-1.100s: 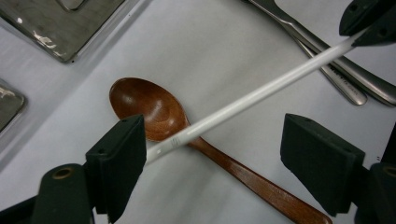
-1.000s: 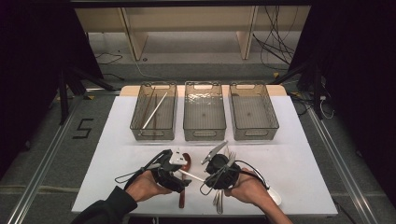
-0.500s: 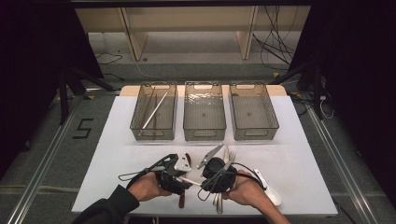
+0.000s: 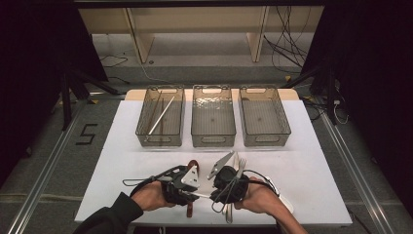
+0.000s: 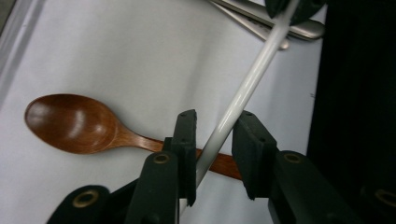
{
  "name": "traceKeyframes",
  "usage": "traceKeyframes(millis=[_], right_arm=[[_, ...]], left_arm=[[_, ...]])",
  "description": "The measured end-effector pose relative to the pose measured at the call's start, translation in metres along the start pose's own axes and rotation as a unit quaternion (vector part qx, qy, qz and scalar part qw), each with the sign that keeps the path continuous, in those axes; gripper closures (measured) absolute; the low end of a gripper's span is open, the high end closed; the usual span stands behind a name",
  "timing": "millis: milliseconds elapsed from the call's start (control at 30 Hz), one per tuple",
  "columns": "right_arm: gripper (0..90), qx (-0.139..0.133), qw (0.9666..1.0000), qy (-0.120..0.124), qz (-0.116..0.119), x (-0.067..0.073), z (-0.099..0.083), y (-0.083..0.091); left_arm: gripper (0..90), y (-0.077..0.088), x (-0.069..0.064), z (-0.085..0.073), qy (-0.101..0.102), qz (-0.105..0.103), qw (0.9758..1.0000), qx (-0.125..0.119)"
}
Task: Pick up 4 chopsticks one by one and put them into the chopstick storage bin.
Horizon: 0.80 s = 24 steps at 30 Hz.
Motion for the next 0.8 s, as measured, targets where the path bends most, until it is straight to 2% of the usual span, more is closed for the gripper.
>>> traceKeyframes(millis=[133, 167, 200, 233, 267, 300, 367, 400, 433, 500, 567, 700, 733, 800], right_arm=[[84.4, -0.003, 0.9999, 0.006, 0.012, 0.0, -0.001, 0.002], [83.7, -0.004, 0.9997, 0.019, 0.015, -0.002, -0.002, 0.003], [82.6, -0.008, 0.9998, 0.007, 0.015, -0.002, -0.002, 0.004], [81.6, -0.011, 0.9998, 0.008, 0.014, -0.004, -0.002, 0.005], [80.6, -0.012, 0.9998, 0.01, 0.012, -0.005, -0.002, 0.007], [78.0, -0.015, 0.9998, 0.005, 0.011, -0.006, -0.002, 0.008], [71.8, -0.024, 0.9997, 0.0, 0.004, -0.009, -0.001, 0.015], [68.5, -0.034, 0.9994, -0.008, -0.007, -0.009, 0.0, 0.018], [66.5, -0.039, 0.9992, -0.006, -0.011, -0.012, 0.0, 0.024], [60.9, -0.061, 0.9977, -0.016, -0.026, -0.015, 0.001, 0.035], [57.0, -0.07, 0.9963, -0.021, -0.045, -0.018, 0.0, 0.044], [50.3, -0.097, 0.9919, -0.036, -0.073, -0.024, -0.004, 0.054], [48.6, -0.099, 0.991, -0.041, -0.08, -0.026, -0.005, 0.055], [44.9, -0.105, 0.9888, -0.048, -0.094, -0.029, -0.007, 0.058]], left_arm=[[75.8, -0.001, -0.008, 0.001, -0.02, -0.018, 0.9996, 0.012], [77.5, -0.002, -0.01, 0.001, -0.023, -0.026, 0.9993, 0.014], [79.4, -0.002, -0.012, 0.002, -0.028, -0.033, 0.9989, 0.019], [81.1, -0.002, -0.014, 0.003, -0.036, -0.039, 0.9983, 0.026], [82.6, -0.002, -0.017, 0.004, -0.03, -0.04, 0.9984, 0.026], [82.9, -0.002, -0.017, 0.005, -0.03, -0.036, 0.9981, 0.039], [83.2, -0.002, -0.015, 0.004, -0.02, -0.035, 0.9978, 0.053], [83.3, -0.001, -0.013, 0.003, -0.014, -0.034, 0.9977, 0.057], [83.4, -0.001, -0.011, 0.002, -0.008, -0.033, 0.9976, 0.06], [83.4, 0.0, -0.008, 0.001, 0.012, -0.026, 0.9979, 0.057], [83.4, 0.003, -0.004, 0.0, 0.024, -0.024, 0.9976, 0.061], [83.4, 0.006, 0.004, -0.003, 0.05, -0.014, 0.9966, 0.065], [83.4, 0.007, 0.006, -0.004, 0.064, -0.012, 0.996, 0.061], [83.4, 0.01, 0.01, -0.006, 0.072, -0.007, 0.9954, 0.063]])
Point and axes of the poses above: each handheld gripper's, and its own axes: y roughly backward along the jaws, z roughly out of its top, x roughly to its left, the point moved 3 cm from there along -y, roughly forward along the jaws, and after that the axes turned 3 degrees about -x, right-handed, at the moved point
